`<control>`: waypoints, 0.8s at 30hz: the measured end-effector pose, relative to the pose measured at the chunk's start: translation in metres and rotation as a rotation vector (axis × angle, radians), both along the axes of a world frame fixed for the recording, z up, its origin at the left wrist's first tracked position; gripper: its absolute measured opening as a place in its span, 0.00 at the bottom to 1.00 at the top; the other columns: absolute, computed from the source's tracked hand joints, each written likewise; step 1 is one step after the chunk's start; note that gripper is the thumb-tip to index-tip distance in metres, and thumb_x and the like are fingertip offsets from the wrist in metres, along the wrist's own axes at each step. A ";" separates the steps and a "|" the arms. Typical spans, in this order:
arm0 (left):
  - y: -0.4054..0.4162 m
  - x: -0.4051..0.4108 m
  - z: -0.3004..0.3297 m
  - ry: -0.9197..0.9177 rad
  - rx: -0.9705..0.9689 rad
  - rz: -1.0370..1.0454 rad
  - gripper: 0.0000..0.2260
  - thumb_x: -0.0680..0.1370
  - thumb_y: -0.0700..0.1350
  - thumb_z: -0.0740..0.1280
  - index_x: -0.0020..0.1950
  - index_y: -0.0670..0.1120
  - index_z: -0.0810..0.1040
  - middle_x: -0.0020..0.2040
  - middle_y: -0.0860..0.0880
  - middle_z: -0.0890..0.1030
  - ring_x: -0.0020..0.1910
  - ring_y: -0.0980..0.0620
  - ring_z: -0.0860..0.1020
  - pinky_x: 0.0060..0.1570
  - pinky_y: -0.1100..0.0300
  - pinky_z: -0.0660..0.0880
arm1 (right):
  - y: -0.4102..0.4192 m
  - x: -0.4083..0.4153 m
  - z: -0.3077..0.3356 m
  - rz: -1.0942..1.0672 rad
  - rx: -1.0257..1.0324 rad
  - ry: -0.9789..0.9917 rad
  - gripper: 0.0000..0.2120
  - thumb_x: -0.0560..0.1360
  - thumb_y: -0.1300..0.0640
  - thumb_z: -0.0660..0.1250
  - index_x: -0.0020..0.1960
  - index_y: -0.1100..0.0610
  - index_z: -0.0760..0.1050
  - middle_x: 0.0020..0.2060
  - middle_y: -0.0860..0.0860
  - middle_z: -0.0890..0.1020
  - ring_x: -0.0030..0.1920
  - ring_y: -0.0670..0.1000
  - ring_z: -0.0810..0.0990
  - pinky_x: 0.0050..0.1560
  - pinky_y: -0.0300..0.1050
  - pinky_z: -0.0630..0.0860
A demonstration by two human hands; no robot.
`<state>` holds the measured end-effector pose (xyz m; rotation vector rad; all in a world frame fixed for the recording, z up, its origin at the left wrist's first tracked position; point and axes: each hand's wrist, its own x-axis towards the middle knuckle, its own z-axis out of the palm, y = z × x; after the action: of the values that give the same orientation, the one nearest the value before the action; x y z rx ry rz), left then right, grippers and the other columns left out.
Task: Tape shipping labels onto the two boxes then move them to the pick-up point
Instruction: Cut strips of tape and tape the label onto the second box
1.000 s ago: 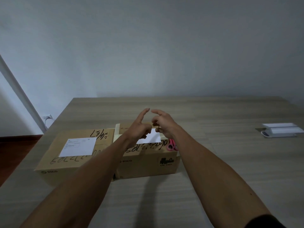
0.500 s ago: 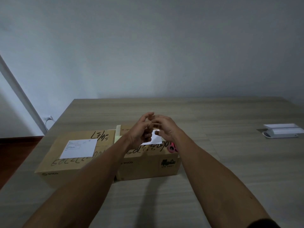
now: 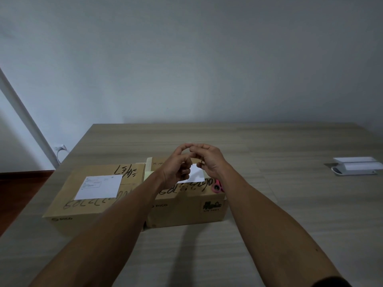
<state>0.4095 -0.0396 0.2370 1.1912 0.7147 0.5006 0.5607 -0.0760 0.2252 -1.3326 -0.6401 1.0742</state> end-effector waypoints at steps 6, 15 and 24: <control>0.000 0.000 -0.002 0.012 -0.019 0.010 0.30 0.73 0.33 0.59 0.69 0.59 0.73 0.31 0.50 0.65 0.30 0.52 0.62 0.34 0.56 0.63 | -0.001 0.003 -0.001 0.009 -0.018 -0.022 0.05 0.75 0.60 0.76 0.50 0.58 0.83 0.42 0.51 0.85 0.46 0.49 0.83 0.44 0.47 0.74; 0.003 0.000 -0.003 -0.054 -0.130 0.049 0.24 0.74 0.33 0.59 0.68 0.49 0.75 0.34 0.50 0.65 0.31 0.52 0.61 0.34 0.59 0.64 | 0.005 0.000 -0.002 0.082 0.063 0.103 0.18 0.77 0.67 0.70 0.65 0.57 0.79 0.49 0.53 0.87 0.45 0.50 0.85 0.40 0.45 0.72; 0.010 -0.001 -0.004 -0.146 -0.254 0.120 0.11 0.77 0.39 0.62 0.57 0.49 0.76 0.33 0.51 0.64 0.29 0.54 0.62 0.34 0.59 0.68 | 0.012 0.002 -0.007 0.077 0.038 0.060 0.16 0.74 0.66 0.75 0.61 0.58 0.81 0.46 0.53 0.86 0.42 0.49 0.82 0.35 0.43 0.70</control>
<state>0.4088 -0.0295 0.2335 0.8688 0.7034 0.5723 0.5628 -0.0643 0.2186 -1.2472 -0.6682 1.1545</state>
